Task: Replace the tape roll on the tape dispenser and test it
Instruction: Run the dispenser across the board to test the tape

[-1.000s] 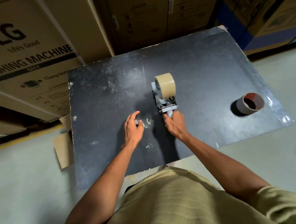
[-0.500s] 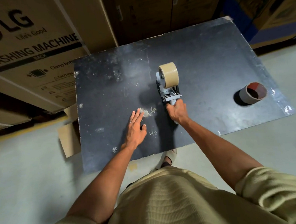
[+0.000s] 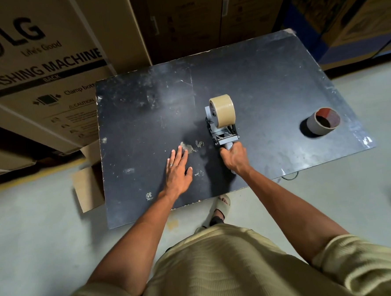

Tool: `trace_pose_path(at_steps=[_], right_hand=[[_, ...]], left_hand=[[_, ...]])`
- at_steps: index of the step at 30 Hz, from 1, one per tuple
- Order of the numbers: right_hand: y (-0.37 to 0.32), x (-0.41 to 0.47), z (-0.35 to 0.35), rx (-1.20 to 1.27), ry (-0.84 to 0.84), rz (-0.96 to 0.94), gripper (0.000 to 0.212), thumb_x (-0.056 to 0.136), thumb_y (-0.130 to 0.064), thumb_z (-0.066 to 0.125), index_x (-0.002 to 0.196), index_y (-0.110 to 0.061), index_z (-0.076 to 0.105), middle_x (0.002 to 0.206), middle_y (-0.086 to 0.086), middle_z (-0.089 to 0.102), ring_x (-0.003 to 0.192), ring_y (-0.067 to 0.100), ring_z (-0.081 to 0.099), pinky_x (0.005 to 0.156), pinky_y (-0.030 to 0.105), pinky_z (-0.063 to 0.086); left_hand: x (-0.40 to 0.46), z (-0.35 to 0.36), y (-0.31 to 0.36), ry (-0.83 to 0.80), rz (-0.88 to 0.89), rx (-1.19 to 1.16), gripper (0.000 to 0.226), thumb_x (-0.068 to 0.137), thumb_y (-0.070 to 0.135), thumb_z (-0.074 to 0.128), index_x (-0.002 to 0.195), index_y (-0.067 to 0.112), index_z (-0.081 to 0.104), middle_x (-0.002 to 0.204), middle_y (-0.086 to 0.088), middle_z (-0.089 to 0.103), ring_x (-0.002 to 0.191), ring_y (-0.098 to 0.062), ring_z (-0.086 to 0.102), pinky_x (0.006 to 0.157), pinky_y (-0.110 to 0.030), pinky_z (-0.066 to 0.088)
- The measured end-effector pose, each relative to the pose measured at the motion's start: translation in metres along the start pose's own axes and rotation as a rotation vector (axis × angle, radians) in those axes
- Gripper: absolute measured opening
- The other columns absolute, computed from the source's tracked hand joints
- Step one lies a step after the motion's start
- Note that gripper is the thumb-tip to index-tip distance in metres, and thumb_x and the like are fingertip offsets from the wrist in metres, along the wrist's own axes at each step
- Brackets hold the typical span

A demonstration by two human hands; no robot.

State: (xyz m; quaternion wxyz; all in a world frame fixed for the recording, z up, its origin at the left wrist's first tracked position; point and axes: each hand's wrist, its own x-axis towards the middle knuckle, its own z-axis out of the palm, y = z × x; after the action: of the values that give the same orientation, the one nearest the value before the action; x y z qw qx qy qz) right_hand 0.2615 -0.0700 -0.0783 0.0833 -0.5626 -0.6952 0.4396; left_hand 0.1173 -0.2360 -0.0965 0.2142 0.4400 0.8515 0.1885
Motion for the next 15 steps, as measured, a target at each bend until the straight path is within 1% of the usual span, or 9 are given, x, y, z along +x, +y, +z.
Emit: trace_pose_path(at_steps=[2,5,7,10,12,15], right_hand=[[0.001,-0.008,-0.002,-0.011,-0.002,0.005,0.048,0.077,-0.044,0.056,0.084,0.003,0.063,0.077,0.012,0.064,0.070,0.028,0.059,0.062,0.044,0.051],[0.002,-0.022,-0.006,-0.012,0.004,0.006,0.036,0.089,-0.029,0.064,0.087,0.007,0.064,0.076,0.012,0.061,0.069,0.026,0.053,0.061,0.038,0.043],[0.008,-0.028,-0.007,-0.006,0.016,0.009,0.033,0.090,-0.023,0.065,0.089,0.009,0.066,0.076,0.013,0.061,0.068,0.026,0.052,0.061,0.036,0.040],[0.014,-0.038,-0.008,-0.007,0.011,-0.003,0.030,0.090,-0.020,0.065,0.085,0.010,0.066,0.072,0.011,0.058,0.066,0.022,0.051,0.059,0.034,0.039],[0.019,-0.045,-0.009,0.001,0.008,-0.004,0.028,0.090,-0.019,0.064,0.081,0.007,0.064,0.071,0.010,0.057,0.064,0.021,0.050,0.058,0.034,0.039],[0.025,-0.053,-0.011,0.014,0.010,-0.007,0.031,0.089,-0.023,0.064,0.085,0.007,0.065,0.072,0.010,0.060,0.066,0.020,0.052,0.059,0.041,0.047]], left_hand=[[-0.004,0.002,0.003,-0.016,-0.012,0.038,0.069,0.100,0.025,0.052,0.160,0.019,0.019,0.170,-0.002,0.001,0.157,-0.025,-0.003,0.126,-0.043,0.001],[-0.011,0.005,0.010,-0.030,-0.027,0.064,0.070,0.100,0.028,0.052,0.161,0.020,0.017,0.170,-0.003,-0.003,0.157,-0.025,-0.004,0.126,-0.045,-0.001],[-0.015,0.008,0.014,-0.028,-0.033,0.072,0.070,0.100,0.028,0.052,0.160,0.020,0.018,0.170,-0.004,-0.002,0.157,-0.026,-0.004,0.126,-0.045,0.000],[-0.023,0.011,0.017,0.002,-0.019,0.086,0.066,0.100,0.029,0.052,0.159,0.021,0.023,0.170,-0.005,0.000,0.157,-0.026,-0.001,0.126,-0.044,0.001],[-0.031,0.015,0.019,0.020,0.002,0.094,0.064,0.099,0.029,0.052,0.158,0.023,0.028,0.170,-0.006,0.003,0.157,-0.027,0.001,0.126,-0.044,0.002],[-0.042,0.021,0.025,0.018,0.041,0.117,0.062,0.099,0.029,0.052,0.157,0.023,0.031,0.169,-0.009,0.007,0.157,-0.028,0.002,0.126,-0.045,0.003]])
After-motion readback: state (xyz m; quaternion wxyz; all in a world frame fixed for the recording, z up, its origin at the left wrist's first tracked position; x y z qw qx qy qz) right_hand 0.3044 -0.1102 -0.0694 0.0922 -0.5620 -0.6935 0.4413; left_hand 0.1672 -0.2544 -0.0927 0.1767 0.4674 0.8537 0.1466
